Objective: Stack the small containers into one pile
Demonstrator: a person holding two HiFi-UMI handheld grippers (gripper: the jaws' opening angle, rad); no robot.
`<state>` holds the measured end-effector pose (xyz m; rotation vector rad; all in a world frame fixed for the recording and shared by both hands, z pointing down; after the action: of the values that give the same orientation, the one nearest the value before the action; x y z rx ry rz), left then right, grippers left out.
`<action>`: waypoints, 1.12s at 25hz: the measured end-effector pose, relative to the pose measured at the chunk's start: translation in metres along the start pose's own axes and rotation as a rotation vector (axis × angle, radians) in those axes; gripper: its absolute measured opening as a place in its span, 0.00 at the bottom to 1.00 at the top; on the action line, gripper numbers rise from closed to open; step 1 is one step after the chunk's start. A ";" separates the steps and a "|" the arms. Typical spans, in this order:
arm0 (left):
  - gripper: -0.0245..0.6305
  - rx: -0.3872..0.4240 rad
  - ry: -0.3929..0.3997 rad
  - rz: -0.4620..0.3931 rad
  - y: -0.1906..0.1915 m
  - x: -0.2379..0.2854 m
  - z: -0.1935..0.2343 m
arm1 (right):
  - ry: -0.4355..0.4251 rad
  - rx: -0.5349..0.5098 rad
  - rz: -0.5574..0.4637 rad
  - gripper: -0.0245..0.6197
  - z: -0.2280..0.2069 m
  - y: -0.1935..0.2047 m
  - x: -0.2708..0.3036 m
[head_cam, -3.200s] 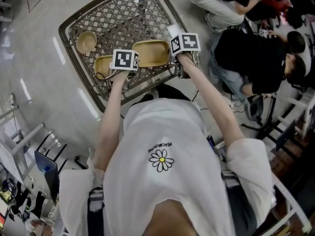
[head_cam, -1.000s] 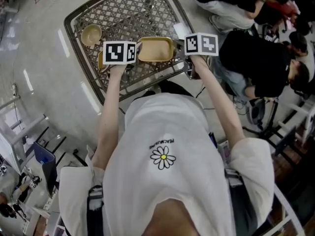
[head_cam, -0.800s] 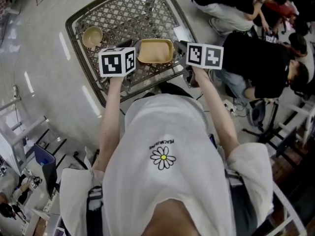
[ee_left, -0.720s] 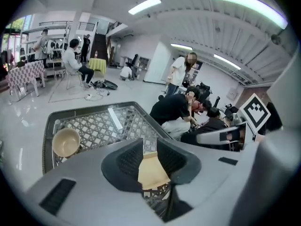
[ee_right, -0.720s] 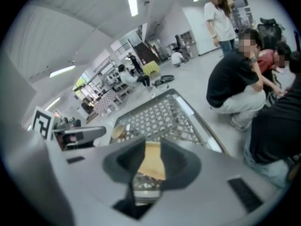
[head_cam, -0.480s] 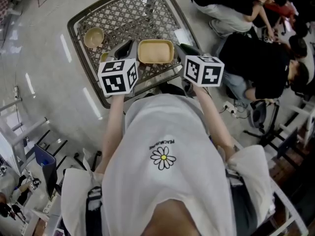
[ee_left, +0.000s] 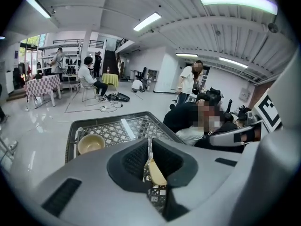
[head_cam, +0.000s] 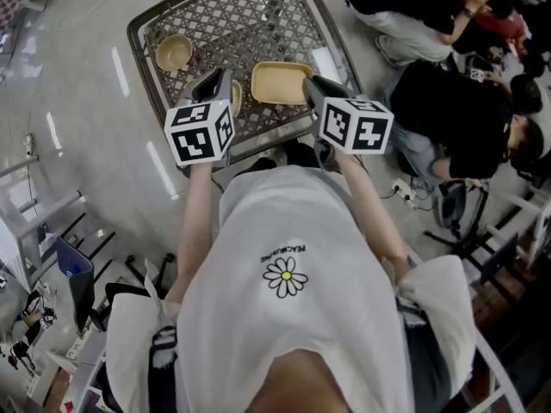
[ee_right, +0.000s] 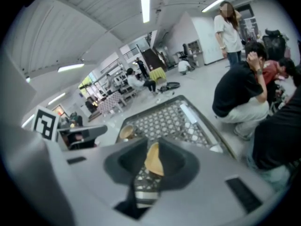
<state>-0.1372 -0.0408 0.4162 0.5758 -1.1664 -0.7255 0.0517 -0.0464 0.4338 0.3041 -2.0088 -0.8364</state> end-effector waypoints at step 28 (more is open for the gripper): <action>0.18 -0.054 -0.186 0.450 0.133 0.056 0.187 | 0.023 0.249 0.383 0.18 0.089 0.138 0.163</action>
<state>-0.2755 -0.0038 0.6040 0.1879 -1.3842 -0.4261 -0.0971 0.0114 0.6010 0.0612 -2.0616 -0.3435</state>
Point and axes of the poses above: the fingertips, and each gripper's own axes: x forward along the fingers, z to its left, y out of its underside, the point moved 2 cm from there along -x, backward along the fingers, and after that the axes turned 7 degrees about -x, right-handed, at the moved point
